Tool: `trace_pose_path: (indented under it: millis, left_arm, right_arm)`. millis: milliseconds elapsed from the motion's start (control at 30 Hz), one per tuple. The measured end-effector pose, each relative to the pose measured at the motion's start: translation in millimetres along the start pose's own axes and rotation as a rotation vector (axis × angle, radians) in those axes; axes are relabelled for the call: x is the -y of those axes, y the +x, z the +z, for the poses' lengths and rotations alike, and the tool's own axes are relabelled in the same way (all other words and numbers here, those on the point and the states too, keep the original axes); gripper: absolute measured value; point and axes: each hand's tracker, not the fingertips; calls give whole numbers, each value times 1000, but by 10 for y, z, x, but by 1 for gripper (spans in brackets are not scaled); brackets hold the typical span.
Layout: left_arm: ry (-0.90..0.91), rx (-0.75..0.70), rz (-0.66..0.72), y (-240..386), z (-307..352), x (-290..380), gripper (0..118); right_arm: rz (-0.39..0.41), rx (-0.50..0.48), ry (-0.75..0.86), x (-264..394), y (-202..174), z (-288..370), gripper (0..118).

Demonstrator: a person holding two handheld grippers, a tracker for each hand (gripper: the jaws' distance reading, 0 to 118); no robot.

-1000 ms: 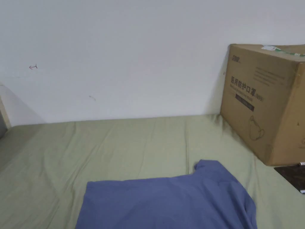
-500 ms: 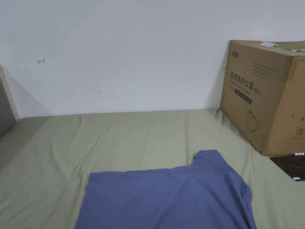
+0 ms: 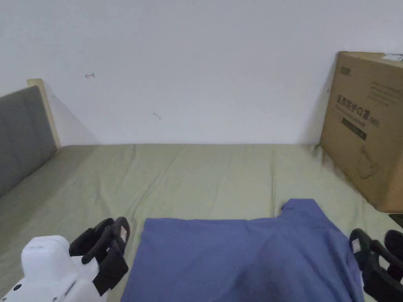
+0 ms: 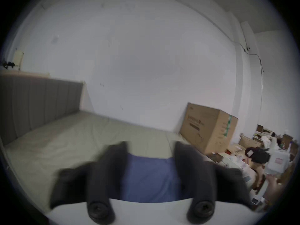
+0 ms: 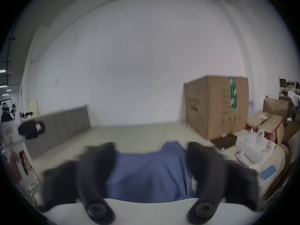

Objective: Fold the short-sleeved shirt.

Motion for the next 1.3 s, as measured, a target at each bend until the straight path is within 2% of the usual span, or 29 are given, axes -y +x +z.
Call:
trace_pose_path:
  millis: [33,67,100,133,167,200,267,333,367,400,500,533,567,600,633,700,833,867,900,933,967,1033,1133,1233,1267,1300]
  left_arm:
    - [-19,-32,-23,70,-8,-3,2]
    - [-7,-9,-13,109,4,-19,2]
    - [-39,75,26,72,2,-52,2]
    - [-82,95,22,50,-26,-91,2]
    - [-146,52,-5,19,-76,-136,2]
    - [-263,41,-15,-85,-171,-156,2]
    - [-621,24,23,-299,-448,-140,2]
    - [-1006,36,174,-563,-644,83,2]
    - [-1076,30,213,-648,-633,223,2]
    - [-1070,59,182,-713,-614,358,2]
    - [-1125,-54,6,-861,-615,757,3]
    - [-1121,-77,0,-936,-631,879,3]
    - [-1111,-94,0,-1013,-648,995,22]
    - [-1119,-90,10,-1050,-650,1142,86]
    - [-1057,-82,-21,-1089,-605,1239,118]
    - [-1068,-82,-42,-1134,-657,1447,113]
    - [-1036,-19,-66,-931,-687,1534,112]
    - [-1034,7,-45,-1080,-702,1567,104]
    - [-1031,14,-29,-1098,-695,1585,73]
    - [-1039,24,3,-1115,-694,1631,31]
    - [-1058,28,24,-1127,-688,1676,4]
    - [-1049,65,71,-1177,-658,1607,4]
    - [-950,36,4,-1009,-501,1447,3]
    - [-823,49,80,-900,-351,1190,3]
    - [-787,46,83,-922,-279,1107,3]
    - [-753,44,76,-875,-233,1040,4]
  right_arm:
    - [0,-10,-17,-47,-46,-51,2]
    - [4,-8,-20,-89,-84,-68,1]
    - [5,-28,-21,-108,-57,-93,1]
    - [16,-64,-52,-148,-48,-106,1]
    - [29,-60,-59,-177,-50,-93,1]
    - [39,-55,-64,-174,-29,-57,1]
    - [57,-70,-96,-163,40,3,1]
    - [86,-65,-157,-96,94,31,1]
    - [99,-62,-185,-25,102,44,1]
    - [111,-54,-215,30,131,45,1]
    - [91,-44,-289,182,200,44,1]
    - [74,-44,-311,219,223,47,1]
    - [58,-43,-326,246,240,48,1]
    - [42,-39,-335,271,255,48,1]
    - [30,-39,-350,292,255,37,1]
    - [33,-23,-377,324,248,19,1]
    - [39,-40,-403,335,210,6,1]
    - [41,-47,-406,345,211,-3,1]
    - [41,-48,-411,348,194,-10,1]
    - [38,-46,-420,359,201,-31,1]
    - [33,-39,-430,366,210,-45,1]
    - [20,-16,-447,387,236,-65,1]
    - [-29,-13,-454,423,381,-63,1]
    - [-90,57,-491,523,595,-61,2]
    - [-104,77,-515,573,672,-67,8]
    - [-127,81,-546,644,757,-74,37]
